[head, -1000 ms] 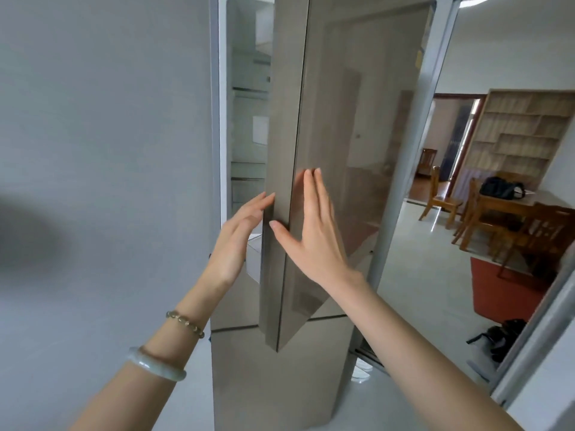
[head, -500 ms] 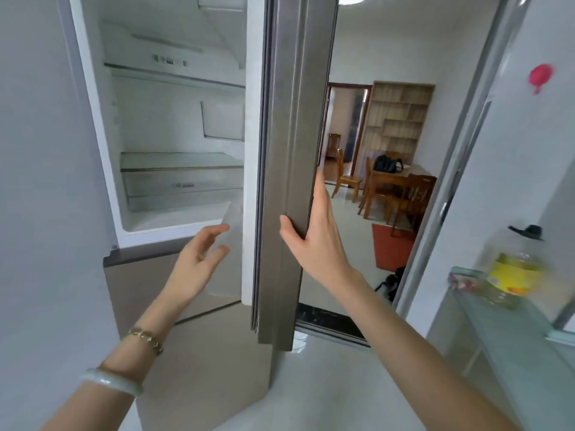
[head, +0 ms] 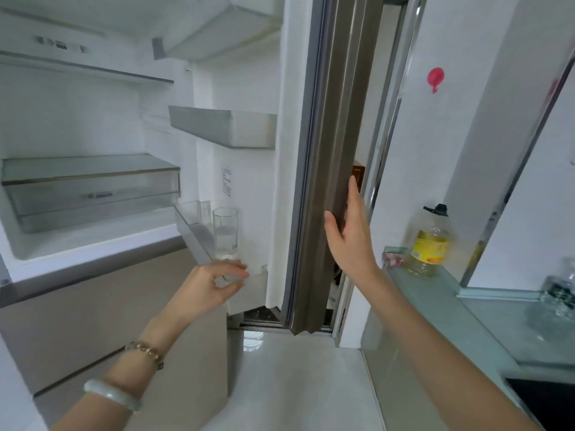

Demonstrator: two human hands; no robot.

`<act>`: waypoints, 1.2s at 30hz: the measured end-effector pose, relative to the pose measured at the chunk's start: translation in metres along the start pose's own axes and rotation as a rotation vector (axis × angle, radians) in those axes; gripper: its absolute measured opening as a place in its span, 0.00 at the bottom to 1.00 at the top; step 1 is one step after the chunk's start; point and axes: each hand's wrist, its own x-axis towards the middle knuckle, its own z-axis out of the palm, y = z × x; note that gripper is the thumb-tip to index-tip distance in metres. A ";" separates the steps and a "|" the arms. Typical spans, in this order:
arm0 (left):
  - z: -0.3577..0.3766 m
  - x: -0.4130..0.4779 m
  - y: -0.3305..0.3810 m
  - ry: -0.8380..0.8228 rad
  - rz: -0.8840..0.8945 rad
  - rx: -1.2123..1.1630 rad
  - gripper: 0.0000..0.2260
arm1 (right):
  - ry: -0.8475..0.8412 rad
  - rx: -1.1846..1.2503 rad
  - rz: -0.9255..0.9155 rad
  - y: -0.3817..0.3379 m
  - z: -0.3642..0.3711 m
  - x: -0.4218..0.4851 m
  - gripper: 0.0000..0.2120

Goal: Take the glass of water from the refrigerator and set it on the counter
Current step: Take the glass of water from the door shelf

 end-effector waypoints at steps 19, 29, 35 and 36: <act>0.035 0.080 -0.014 -0.194 0.147 -0.169 0.10 | 0.297 0.010 -0.397 -0.026 0.043 0.030 0.23; -0.034 0.171 -0.087 0.049 -0.711 -0.969 0.20 | -0.213 0.016 0.458 0.001 0.169 0.072 0.34; -0.033 0.199 -0.095 -0.160 -0.824 -1.076 0.33 | -0.244 -0.094 0.739 0.025 0.205 0.080 0.40; -0.032 0.203 -0.094 -0.196 -0.833 -1.057 0.34 | -0.251 -0.099 0.764 0.027 0.207 0.080 0.39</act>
